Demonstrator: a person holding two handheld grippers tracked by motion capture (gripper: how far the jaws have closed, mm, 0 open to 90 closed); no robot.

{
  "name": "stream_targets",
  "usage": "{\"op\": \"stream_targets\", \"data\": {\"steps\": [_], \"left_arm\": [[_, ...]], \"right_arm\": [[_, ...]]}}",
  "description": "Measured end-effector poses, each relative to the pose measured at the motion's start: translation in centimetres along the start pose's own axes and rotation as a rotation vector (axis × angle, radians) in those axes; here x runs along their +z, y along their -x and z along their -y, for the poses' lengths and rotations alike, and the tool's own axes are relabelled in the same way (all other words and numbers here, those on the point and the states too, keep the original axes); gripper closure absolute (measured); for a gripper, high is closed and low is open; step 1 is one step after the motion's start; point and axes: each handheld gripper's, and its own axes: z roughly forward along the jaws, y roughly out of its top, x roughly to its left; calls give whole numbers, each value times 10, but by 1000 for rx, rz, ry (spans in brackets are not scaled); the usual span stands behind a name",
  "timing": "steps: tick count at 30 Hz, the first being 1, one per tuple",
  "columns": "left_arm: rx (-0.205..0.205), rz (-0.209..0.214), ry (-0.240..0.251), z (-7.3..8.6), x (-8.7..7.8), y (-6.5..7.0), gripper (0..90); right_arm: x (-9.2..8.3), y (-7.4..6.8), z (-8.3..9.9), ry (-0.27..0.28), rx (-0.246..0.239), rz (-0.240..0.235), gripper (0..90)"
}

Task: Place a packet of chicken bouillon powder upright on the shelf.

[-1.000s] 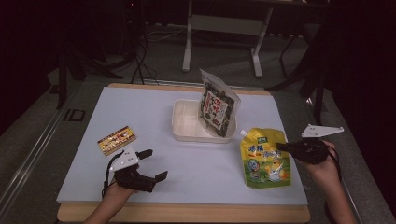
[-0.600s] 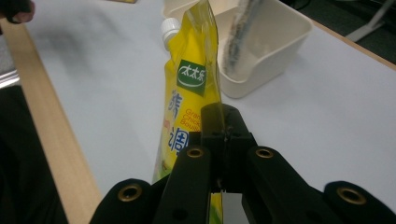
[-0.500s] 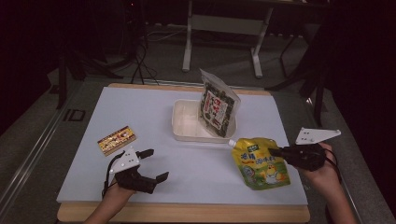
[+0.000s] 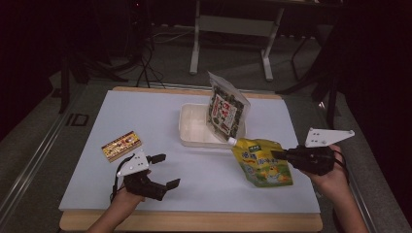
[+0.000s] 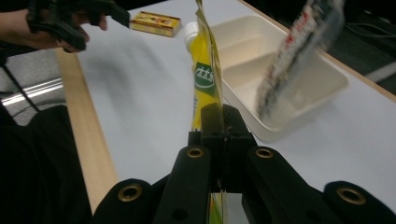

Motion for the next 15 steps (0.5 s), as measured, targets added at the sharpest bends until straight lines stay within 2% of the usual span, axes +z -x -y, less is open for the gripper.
{"op": "stream_targets", "data": {"steps": [2, 4, 8, 10, 15], "left_arm": [[-8, 11, -16, -5, 2, 1, 29], [0, 25, -12, -10, 4, 1, 32], [11, 50, 14, -19, 7, 2, 145], [24, 60, 12, -23, 10, 4, 154], [44, 92, -3, -33, 21, 9, 299]], "right_arm": [[3, -3, -5, 9, -11, -13, 900], [5, -5, -8, 15, -13, -26, 900], [18, -15, -21, 23, -41, -66, 900], [21, -17, -23, 21, -46, -79, 900], [39, -26, -29, 17, -65, -126, 900]]}}
